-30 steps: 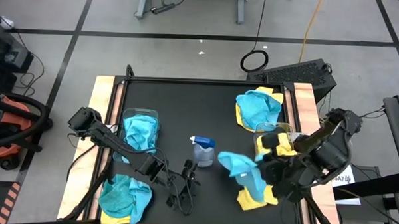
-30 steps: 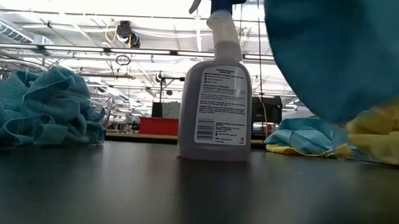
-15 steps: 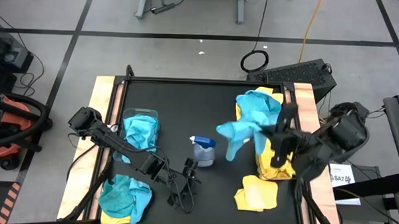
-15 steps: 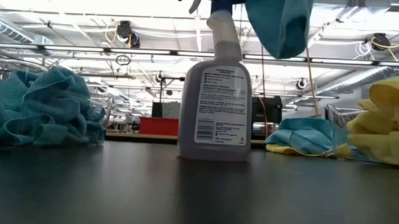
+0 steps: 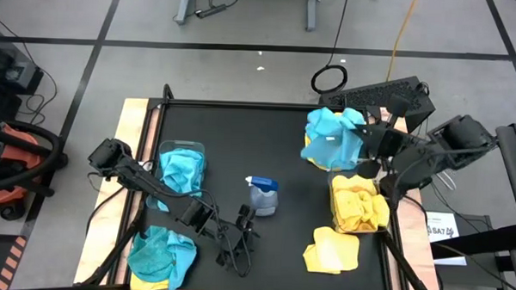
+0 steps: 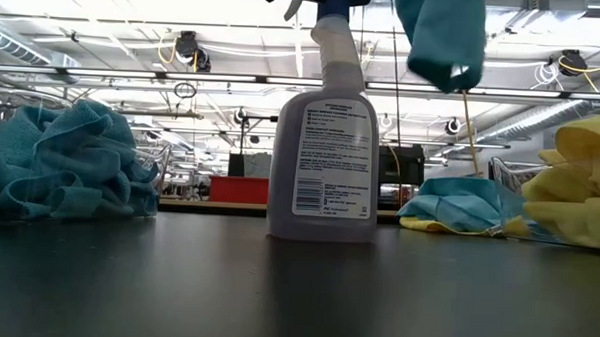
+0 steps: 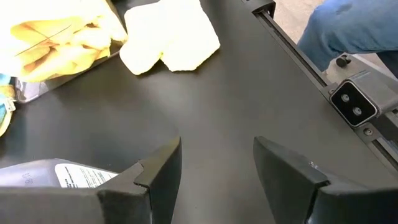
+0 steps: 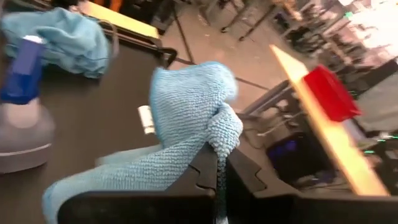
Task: Sort microfiber towel by color & place in baskets
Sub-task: Put the blue microfiber cloth into the left transparent bin
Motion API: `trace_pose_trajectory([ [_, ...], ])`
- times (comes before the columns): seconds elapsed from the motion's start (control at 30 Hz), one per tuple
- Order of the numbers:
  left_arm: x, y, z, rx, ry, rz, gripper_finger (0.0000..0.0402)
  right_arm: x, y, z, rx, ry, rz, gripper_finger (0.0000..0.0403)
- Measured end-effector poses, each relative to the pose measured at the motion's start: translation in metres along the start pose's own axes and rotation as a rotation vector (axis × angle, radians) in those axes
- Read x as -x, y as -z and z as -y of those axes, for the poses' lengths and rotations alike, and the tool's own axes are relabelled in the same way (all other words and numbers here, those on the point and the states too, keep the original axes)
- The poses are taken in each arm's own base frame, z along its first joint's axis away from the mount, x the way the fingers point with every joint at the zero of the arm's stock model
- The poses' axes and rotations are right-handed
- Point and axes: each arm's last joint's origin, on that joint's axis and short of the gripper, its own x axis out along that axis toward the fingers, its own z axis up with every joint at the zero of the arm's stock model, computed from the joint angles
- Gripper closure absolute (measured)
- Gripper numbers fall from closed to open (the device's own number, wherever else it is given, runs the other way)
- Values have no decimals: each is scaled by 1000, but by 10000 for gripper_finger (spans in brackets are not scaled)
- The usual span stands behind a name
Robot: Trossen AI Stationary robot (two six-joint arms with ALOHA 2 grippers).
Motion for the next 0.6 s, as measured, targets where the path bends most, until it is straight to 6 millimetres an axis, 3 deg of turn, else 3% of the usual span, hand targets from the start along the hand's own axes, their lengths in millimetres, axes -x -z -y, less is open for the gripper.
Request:
trace_pose_trajectory([
  [0.17,0,0,0,-2,0,-3,197,6,6,8,-53,-109,-1,402],
  [0.37,0,-1,0,-41,-13,6,197,7,4,4,-97,-218,5,402],
  [0.6,2,-10,-7,-97,-253,67,197,0,-10,-12,-33,-302,31,402],
])
